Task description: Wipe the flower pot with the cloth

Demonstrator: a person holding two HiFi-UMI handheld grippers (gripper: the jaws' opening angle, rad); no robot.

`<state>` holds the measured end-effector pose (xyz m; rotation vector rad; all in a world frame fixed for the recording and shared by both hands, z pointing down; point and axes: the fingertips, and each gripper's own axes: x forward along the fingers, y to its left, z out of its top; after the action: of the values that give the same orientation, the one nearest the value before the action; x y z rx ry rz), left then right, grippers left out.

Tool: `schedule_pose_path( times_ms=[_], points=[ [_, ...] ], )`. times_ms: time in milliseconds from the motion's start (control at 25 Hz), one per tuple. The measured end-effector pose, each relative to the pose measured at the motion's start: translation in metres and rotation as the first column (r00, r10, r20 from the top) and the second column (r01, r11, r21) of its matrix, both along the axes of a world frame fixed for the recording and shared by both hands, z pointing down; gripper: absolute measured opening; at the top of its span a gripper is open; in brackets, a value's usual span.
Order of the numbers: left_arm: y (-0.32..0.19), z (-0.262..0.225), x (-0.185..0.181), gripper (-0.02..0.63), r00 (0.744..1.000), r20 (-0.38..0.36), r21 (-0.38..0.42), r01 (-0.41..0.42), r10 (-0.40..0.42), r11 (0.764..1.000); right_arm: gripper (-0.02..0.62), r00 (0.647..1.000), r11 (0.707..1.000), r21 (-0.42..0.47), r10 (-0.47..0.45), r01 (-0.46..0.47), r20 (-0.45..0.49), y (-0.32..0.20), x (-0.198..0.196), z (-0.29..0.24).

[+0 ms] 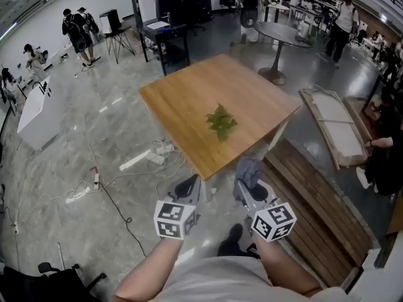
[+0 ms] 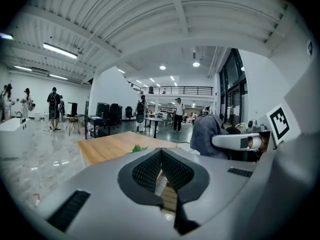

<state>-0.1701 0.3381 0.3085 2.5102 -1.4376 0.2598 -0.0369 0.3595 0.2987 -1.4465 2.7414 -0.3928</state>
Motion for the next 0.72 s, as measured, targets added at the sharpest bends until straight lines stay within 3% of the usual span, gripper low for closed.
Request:
schedule_pose_path(
  times_ms=[320,720],
  points=[
    [-0.137,0.044,0.053,0.006,0.995,0.005,-0.123,0.1,-0.1,0.987,0.068,0.997,0.995,-0.051,-0.08,0.081,0.008,-0.142,0.063,0.02],
    [-0.246,0.064,0.091,0.008,0.989,0.034,-0.178,0.15,-0.146,0.973,0.067,0.996,0.992,-0.087,-0.09,0.091,0.024,-0.251,0.119,0.039]
  ],
)
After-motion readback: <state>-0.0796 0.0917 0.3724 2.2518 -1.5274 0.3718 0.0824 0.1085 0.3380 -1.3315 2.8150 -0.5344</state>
